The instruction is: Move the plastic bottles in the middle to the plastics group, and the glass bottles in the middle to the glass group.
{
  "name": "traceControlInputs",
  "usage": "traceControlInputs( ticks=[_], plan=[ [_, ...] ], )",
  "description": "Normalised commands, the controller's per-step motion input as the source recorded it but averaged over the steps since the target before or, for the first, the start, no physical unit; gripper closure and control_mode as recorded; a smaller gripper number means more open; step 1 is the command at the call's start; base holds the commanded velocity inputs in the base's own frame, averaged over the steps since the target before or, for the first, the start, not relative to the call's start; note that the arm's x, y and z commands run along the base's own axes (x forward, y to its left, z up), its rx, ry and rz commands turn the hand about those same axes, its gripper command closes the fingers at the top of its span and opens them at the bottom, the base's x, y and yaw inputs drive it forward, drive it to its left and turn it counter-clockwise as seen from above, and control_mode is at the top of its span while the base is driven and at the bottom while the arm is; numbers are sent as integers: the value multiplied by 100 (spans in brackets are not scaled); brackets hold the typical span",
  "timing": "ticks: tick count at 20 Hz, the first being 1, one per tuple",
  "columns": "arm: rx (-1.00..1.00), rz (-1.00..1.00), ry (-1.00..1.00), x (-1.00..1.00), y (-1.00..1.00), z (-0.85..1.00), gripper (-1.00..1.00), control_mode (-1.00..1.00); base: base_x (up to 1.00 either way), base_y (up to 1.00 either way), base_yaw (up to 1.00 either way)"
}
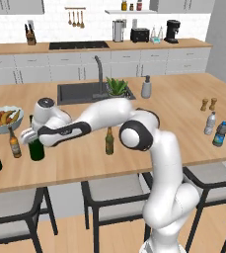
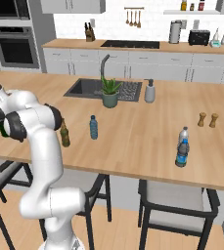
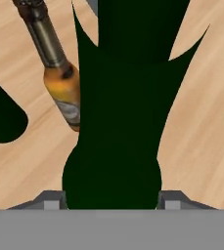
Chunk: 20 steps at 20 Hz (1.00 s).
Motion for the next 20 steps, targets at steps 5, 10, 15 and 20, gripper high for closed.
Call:
traceControlInputs(
  ticks=[5,10,15,20],
  plan=[
    [-6,0,0,0,17,-9,100,-100,0,0,0],
    [-2,0,0,1,2,-33,100,-100,0,0,0],
    [0,0,0,0,0,-13,100,-100,0,0,0],
    [0,0,-3,0,0,-33,100,-100,0,0,0]
  ],
)
